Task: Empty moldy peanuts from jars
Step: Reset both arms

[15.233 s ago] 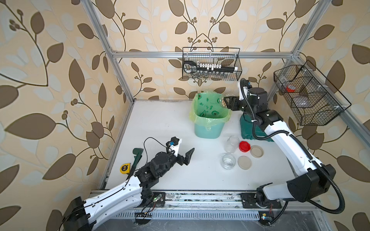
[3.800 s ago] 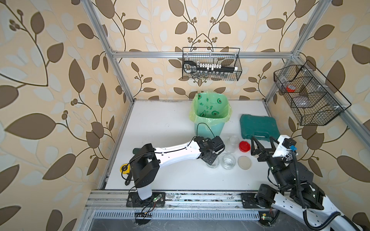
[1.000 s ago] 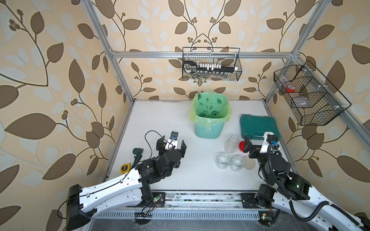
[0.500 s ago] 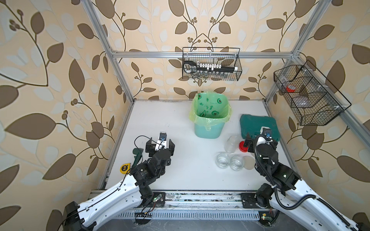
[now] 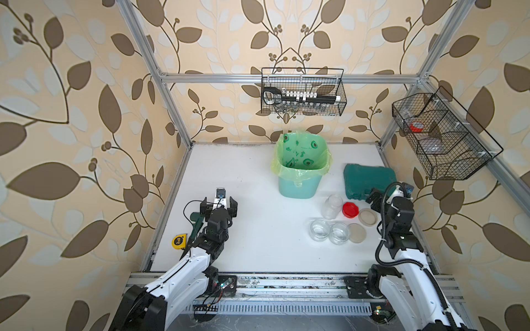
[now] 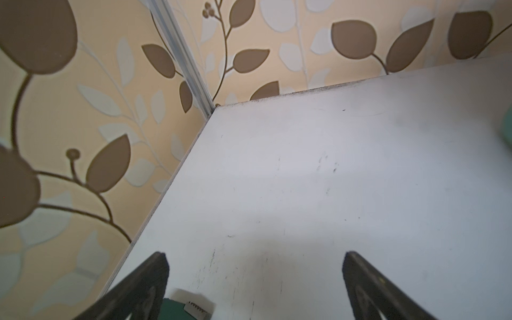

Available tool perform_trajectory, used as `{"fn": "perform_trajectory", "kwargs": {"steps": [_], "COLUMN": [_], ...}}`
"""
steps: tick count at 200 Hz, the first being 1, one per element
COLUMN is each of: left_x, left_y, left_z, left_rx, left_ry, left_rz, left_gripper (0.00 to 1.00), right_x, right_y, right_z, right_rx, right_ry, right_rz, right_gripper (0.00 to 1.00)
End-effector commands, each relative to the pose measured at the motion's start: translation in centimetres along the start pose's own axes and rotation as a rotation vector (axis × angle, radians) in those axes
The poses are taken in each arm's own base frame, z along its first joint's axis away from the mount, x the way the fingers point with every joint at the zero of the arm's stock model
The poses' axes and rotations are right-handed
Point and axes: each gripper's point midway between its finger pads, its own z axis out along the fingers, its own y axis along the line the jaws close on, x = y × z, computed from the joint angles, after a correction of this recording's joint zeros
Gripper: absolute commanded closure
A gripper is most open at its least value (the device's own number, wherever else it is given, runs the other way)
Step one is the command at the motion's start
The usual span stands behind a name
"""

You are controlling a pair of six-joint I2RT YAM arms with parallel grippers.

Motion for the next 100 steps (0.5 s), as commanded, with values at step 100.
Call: {"fn": "perform_trajectory", "kwargs": {"steps": [100], "left_x": [2.0], "left_y": [-3.7], "left_z": [6.3], "left_rx": [0.169], "left_ry": [0.009], "left_rz": [-0.116], "left_gripper": [0.01], "right_x": [2.2], "right_y": [0.4], "right_z": [4.2], "right_rx": [-0.058], "right_ry": [-0.19], "right_rz": [-0.026], "right_gripper": [0.01]}}
